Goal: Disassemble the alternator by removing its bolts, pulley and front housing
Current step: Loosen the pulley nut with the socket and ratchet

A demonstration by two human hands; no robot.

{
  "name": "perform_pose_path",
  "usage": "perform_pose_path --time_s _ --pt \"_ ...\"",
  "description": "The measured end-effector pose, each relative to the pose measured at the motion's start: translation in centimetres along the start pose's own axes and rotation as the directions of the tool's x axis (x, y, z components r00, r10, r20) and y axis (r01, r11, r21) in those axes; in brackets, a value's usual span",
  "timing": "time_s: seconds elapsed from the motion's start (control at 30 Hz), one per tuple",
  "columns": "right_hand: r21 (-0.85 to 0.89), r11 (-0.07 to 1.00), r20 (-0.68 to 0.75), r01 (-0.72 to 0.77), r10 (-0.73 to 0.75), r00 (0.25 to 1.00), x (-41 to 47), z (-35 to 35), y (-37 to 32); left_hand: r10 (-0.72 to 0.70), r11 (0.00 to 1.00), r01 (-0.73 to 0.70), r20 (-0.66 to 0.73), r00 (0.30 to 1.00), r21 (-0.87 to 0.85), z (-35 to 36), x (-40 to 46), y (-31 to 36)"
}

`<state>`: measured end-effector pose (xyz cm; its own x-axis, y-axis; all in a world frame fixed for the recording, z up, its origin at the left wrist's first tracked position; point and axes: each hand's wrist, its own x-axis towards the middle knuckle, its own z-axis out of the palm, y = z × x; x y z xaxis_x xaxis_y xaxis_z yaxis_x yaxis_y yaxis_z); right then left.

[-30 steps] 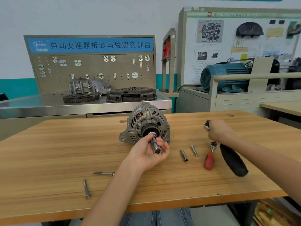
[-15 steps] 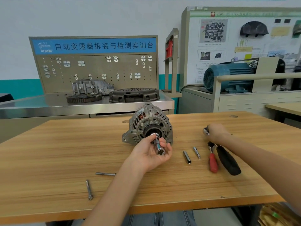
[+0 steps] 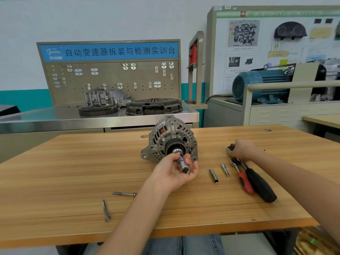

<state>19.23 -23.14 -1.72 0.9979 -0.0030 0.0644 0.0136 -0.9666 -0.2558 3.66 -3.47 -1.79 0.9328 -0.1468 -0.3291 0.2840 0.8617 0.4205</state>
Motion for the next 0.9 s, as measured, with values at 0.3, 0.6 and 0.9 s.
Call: perform_pose_path --time_s 0.3,0.6,0.9 --pt "0.569 0.789 -0.206 0.232 -0.137 0.969 -4.2 -0.1 -6.2 0.040 0.965 -0.067 -0.114 0.993 -0.252 0.9 -1.1 -0.4" --pt "0.783 0.359 0.621 -0.508 -0.412 0.667 -5.4 2.1 -11.5 0.082 0.974 -0.115 -0.165 0.983 -0.198 1.2 -1.7 -1.0" --pt "0.828 -0.005 0.474 -0.560 -0.526 0.706 -6.4 4.0 -11.2 0.058 0.942 -0.083 -0.087 0.995 -0.324 1.9 -1.0 -1.1"
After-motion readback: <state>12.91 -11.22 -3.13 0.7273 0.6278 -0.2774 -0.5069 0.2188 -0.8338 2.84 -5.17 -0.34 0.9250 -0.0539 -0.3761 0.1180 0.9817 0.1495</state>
